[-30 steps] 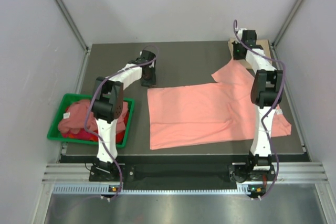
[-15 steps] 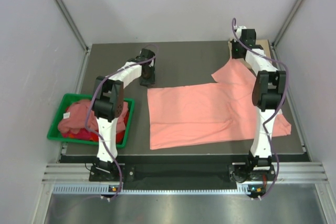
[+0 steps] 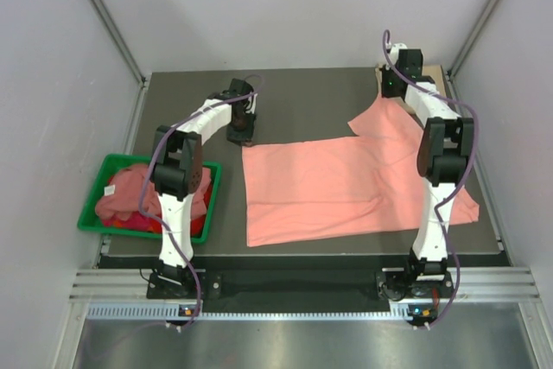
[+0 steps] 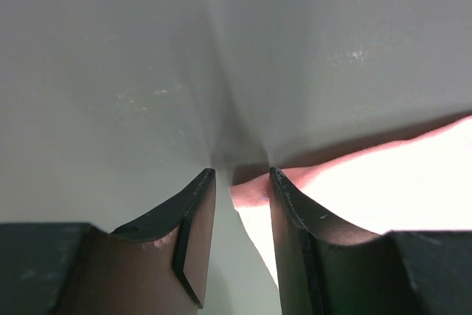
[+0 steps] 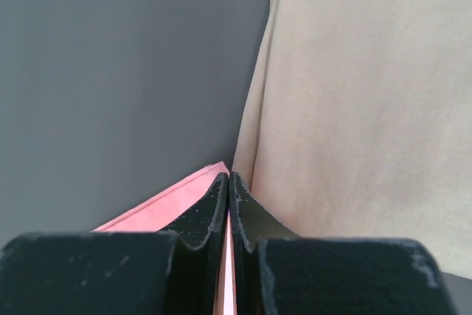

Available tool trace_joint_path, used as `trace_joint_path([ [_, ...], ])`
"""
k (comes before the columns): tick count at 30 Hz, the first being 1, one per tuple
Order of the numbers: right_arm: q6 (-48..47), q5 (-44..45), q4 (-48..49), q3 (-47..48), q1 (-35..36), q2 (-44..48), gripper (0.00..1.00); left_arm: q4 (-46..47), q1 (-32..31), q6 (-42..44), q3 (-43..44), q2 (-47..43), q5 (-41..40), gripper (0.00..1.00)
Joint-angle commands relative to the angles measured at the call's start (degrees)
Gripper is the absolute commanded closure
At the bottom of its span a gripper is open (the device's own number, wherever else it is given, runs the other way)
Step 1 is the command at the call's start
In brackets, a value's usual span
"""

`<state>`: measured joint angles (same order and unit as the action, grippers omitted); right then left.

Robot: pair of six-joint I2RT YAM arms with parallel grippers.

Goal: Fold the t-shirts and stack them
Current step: Fold the tshirt

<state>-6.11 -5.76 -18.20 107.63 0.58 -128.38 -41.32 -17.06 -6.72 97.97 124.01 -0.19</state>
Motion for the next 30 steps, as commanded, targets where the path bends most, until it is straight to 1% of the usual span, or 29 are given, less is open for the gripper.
trace_joint_path([
  [1, 0.7, -1.7, 3.8, -0.1, 0.6, 5.1, 1.0, -1.4, 0.4, 2.1, 0.5, -1.0, 1.1, 0.6],
  [7, 1.2, -2.2, 3.7, -0.5, 0.5, 5.4, 1.0, -1.4, 0.4, 2.7, 1.1, -1.5, 1.4, 0.59],
  [9, 1.1, -2.2, 3.7, -0.6, 0.6, 5.6, 1.0, -1.4, 0.4, 3.4, 1.6, -1.9, 2.6, 0.59],
  [17, 0.2, -2.1, 3.3, -1.2, 0.5, 6.2, 1.0, -7.0, 0.3, 5.8, 5.4, -1.4, 0.7, 0.59],
  [20, 0.4, -2.5, 3.3, -1.2, 0.6, 6.1, 1.0, -6.8, 0.4, 6.2, 5.7, -2.4, 0.7, 0.59],
  [23, 0.7, -2.9, 3.3, -1.4, 0.6, 6.5, 1.0, -6.7, 0.4, 6.1, 6.1, -3.3, 3.5, 0.58],
  [25, 0.7, -3.0, 3.3, -1.5, 0.7, 6.7, 1.0, -7.1, 0.4, 6.2, 5.9, -2.7, 5.0, 0.58],
  [30, 1.3, -2.5, 4.7, -3.1, 0.6, 7.3, 1.0, -8.6, 0.4, 6.1, 5.2, 1.2, 3.8, 0.58],
])
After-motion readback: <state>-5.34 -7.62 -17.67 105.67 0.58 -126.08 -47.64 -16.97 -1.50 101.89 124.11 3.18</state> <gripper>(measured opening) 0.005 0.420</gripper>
